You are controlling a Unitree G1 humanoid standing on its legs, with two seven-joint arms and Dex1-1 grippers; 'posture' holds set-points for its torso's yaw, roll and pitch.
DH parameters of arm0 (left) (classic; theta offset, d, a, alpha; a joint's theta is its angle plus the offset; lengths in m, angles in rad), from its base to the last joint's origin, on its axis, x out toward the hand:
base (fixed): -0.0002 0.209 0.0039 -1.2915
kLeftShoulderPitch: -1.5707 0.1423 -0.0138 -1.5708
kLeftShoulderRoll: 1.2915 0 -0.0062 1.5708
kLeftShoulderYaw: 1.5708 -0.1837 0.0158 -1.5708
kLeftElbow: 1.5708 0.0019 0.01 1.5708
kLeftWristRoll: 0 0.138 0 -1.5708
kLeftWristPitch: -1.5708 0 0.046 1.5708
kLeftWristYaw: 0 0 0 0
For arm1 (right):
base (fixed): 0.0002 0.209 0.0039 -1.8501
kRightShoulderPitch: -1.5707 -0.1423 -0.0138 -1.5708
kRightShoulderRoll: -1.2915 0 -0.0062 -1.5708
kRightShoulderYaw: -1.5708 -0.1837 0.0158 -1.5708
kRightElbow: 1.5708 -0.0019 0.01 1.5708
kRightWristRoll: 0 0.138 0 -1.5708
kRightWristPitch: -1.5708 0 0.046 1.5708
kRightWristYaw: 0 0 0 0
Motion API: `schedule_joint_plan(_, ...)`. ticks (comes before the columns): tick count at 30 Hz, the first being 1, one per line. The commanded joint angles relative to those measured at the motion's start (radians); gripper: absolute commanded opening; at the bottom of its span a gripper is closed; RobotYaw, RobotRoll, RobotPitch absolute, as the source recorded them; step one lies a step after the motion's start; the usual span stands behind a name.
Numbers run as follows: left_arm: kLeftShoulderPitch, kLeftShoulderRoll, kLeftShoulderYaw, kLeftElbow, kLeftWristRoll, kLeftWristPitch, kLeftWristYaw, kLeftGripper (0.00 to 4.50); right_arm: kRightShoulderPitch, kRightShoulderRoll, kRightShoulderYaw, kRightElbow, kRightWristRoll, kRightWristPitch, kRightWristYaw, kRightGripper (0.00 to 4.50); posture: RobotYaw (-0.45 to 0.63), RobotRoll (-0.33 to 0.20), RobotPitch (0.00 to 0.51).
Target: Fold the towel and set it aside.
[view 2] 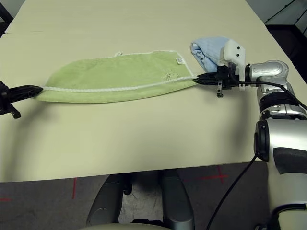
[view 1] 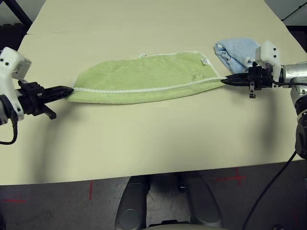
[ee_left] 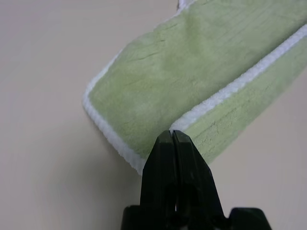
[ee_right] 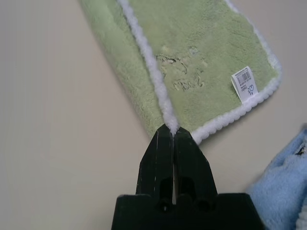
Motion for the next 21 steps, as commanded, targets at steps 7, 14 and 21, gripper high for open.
schedule_joint_plan(7, 0.155, 0.039, 0.067, -0.008, 0.005, -0.013, -0.069, 0.04, 0.057, 0.004, -0.002, -0.034, 0.108, 0.021, 0.140, 0.00, 0.01, 0.000, 0.220)
schedule_joint_plan(14, 0.197, 0.053, 0.058, -0.016, 0.000, -0.005, -0.084, 0.04, 0.088, -0.019, 0.119, -0.109, 0.216, 0.114, 0.140, 0.00, 0.00, 0.000, 0.216)
schedule_joint_plan(21, 0.138, 0.046, 0.014, 0.015, 0.014, -0.030, -0.055, 0.04, 0.077, 0.003, 0.161, -0.124, 0.261, 0.141, 0.140, 0.00, 0.00, 0.000, 0.220)
